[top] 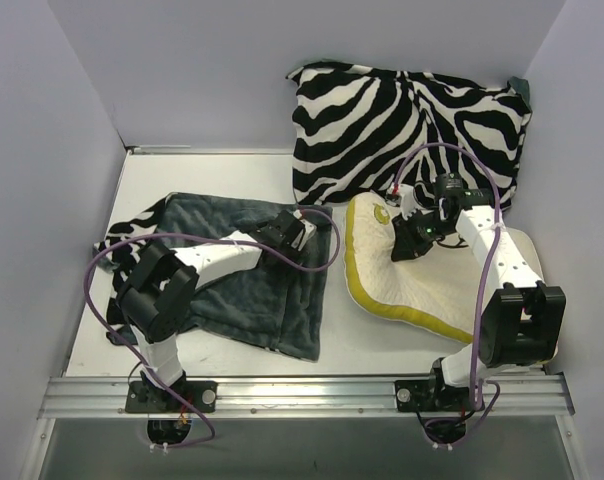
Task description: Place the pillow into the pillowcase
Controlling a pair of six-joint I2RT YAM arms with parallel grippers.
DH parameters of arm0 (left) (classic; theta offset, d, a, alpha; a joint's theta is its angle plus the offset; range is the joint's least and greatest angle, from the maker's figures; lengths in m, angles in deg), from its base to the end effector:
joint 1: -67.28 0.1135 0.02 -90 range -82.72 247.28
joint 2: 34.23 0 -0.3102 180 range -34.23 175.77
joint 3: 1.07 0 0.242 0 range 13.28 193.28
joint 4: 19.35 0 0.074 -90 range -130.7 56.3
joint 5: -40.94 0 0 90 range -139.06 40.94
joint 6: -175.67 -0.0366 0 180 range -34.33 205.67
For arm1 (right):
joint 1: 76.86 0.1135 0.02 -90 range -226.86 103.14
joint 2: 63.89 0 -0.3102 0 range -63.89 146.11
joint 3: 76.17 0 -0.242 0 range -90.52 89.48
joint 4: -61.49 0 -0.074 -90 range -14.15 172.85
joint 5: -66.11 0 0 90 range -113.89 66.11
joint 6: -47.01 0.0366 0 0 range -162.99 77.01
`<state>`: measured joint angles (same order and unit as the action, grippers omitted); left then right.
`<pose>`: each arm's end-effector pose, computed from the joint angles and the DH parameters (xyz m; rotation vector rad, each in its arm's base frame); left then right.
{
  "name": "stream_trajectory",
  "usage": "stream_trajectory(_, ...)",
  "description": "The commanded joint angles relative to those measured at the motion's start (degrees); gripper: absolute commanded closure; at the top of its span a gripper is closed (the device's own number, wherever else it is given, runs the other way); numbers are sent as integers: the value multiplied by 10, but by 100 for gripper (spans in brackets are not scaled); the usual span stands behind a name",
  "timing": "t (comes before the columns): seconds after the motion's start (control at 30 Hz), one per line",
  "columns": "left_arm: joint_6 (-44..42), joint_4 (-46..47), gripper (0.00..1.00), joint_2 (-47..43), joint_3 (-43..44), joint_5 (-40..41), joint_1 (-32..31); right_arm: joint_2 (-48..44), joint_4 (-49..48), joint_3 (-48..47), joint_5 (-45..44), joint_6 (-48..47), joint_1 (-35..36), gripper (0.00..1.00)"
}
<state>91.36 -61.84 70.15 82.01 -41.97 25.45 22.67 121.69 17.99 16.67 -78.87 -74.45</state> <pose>0.2796 -0.2442 0.2271 0.7923 2.5526 -0.0991 0.2916 0.0361 0.3311 -0.9977 2.1772 0.6656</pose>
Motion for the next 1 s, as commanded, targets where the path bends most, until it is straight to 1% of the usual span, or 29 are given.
stream_trajectory(0.0,21,28,33,3,26,-24,-4,-26,23,5,21,12,-7,100)
stream_trajectory(0.07,28,33,31,8,26,-28,-5,-26,24,9,22,11,-8,100)
stream_trajectory(0.17,29,34,31,21,26,-9,-5,-25,24,9,21,12,-9,100)
stream_trajectory(0.27,21,26,41,25,33,0,3,-28,24,6,21,10,-9,100)
stream_trajectory(0.3,15,20,52,18,37,-5,11,-28,24,6,22,9,-9,100)
stream_trajectory(0.33,10,9,56,10,39,-9,15,-30,25,6,23,10,-9,100)
stream_trajectory(0.37,0,5,59,2,42,-15,18,-29,25,4,24,10,-9,100)
stream_trajectory(0.4,-7,1,62,-20,43,-38,22,-29,25,4,27,10,-9,100)
stream_trajectory(0.5,-31,-9,66,-70,38,-71,31,-27,26,-1,31,12,-8,100)
stream_trajectory(0.53,-36,-14,66,-80,35,-93,34,-26,25,-1,32,12,-7,100)
stream_trajectory(0.6,-41,-23,66,-102,31,-107,39,-25,26,-6,34,12,-7,100)
stream_trajectory(0.7,-36,-36,68,-108,27,-131,54,-23,27,-9,35,12,-6,100)
stream_trajectory(0.73,-34,-40,80,-107,26,-143,60,-20,27,-12,35,12,-5,100)
stream_trajectory(0.77,-30,-42,85,-105,23,-147,68,-19,27,-15,37,13,-3,100)
stream_trajectory(0.83,-24,-42,88,-101,18,-147,75,-17,28,-16,41,16,1,100)
stream_trajectory(0.9,-20,-39,62,-93,19,-165,77,-16,28,-16,39,19,5,100)
stream_trajectory(0.97,-10,-33,42,-90,18,-151,65,-17,28,-12,37,20,7,100)
